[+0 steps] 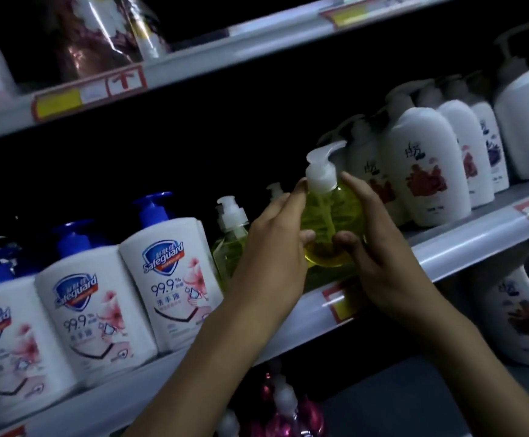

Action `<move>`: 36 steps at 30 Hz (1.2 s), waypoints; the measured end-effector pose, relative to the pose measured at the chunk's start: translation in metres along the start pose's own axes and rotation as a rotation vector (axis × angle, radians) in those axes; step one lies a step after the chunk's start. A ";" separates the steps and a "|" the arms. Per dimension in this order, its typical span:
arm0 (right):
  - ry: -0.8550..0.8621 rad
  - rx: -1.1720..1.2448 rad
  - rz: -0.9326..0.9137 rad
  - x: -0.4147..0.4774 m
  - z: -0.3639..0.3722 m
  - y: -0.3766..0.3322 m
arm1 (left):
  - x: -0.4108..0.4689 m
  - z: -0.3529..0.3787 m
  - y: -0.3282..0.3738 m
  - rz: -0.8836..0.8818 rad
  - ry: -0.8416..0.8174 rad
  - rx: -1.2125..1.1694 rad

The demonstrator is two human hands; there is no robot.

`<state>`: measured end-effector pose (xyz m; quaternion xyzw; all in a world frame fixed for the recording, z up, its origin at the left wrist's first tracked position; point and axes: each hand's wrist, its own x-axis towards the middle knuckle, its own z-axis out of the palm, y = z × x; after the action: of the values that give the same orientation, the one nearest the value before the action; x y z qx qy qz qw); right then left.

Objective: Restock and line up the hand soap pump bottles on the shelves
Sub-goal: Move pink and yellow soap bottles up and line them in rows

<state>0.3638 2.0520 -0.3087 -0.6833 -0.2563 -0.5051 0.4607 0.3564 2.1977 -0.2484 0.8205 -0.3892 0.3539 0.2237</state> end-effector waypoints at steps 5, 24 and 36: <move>-0.057 -0.067 0.147 -0.002 0.007 0.003 | -0.006 -0.002 0.000 -0.072 0.022 0.172; -0.151 -0.577 0.216 -0.002 0.016 -0.003 | -0.029 -0.016 -0.023 -0.160 0.094 0.629; -0.176 -0.682 0.182 -0.011 0.012 -0.017 | -0.040 -0.015 -0.020 -0.134 0.088 0.635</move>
<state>0.3513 2.0712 -0.3137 -0.8585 -0.0498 -0.4578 0.2256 0.3485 2.2385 -0.2704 0.8569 -0.1944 0.4774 -0.0040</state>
